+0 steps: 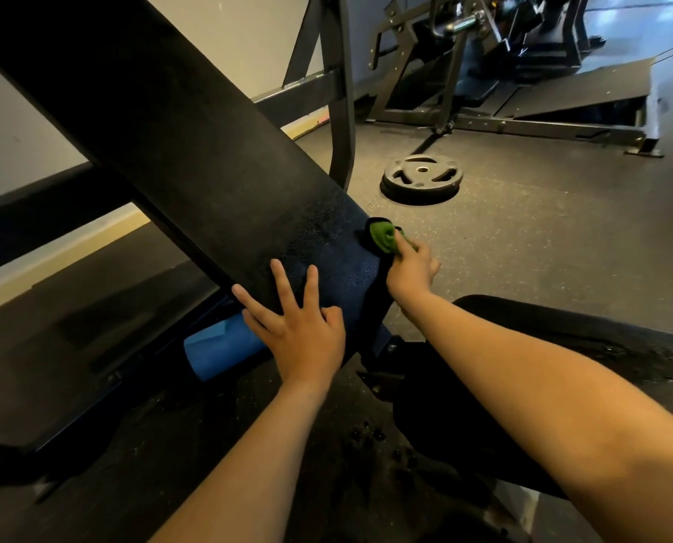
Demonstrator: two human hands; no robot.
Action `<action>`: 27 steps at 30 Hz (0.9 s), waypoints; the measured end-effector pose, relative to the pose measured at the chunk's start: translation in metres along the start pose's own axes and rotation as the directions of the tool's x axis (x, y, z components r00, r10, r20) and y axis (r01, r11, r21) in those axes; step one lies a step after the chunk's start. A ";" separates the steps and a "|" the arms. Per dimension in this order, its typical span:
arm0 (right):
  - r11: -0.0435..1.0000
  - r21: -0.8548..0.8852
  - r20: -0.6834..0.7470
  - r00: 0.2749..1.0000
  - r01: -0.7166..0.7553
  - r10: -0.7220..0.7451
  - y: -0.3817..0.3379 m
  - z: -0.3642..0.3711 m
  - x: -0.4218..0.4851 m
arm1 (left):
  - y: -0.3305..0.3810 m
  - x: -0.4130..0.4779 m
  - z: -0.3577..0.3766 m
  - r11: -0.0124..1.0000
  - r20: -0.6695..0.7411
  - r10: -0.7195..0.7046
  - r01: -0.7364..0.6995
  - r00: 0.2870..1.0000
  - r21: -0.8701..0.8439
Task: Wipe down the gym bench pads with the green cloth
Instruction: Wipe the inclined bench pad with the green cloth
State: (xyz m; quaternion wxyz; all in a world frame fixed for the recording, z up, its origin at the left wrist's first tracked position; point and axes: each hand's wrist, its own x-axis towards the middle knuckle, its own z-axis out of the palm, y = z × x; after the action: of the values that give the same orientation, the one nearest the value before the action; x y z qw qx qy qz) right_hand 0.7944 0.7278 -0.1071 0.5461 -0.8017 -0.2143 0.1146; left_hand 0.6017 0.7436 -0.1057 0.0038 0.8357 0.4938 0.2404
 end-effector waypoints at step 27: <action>0.911 -0.216 0.264 0.919 0.352 -0.293 -0.027 0.025 -0.116 | -0.046 -0.035 -0.042 0.701 0.243 -0.064 0.216 0.968 -0.679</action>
State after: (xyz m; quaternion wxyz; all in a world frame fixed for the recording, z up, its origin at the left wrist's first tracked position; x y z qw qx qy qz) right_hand 0.6762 0.7024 -0.0977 0.4203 -0.8010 -0.4180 0.0835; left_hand 0.5327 0.7283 -0.0940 0.3881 0.7513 0.4250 0.3229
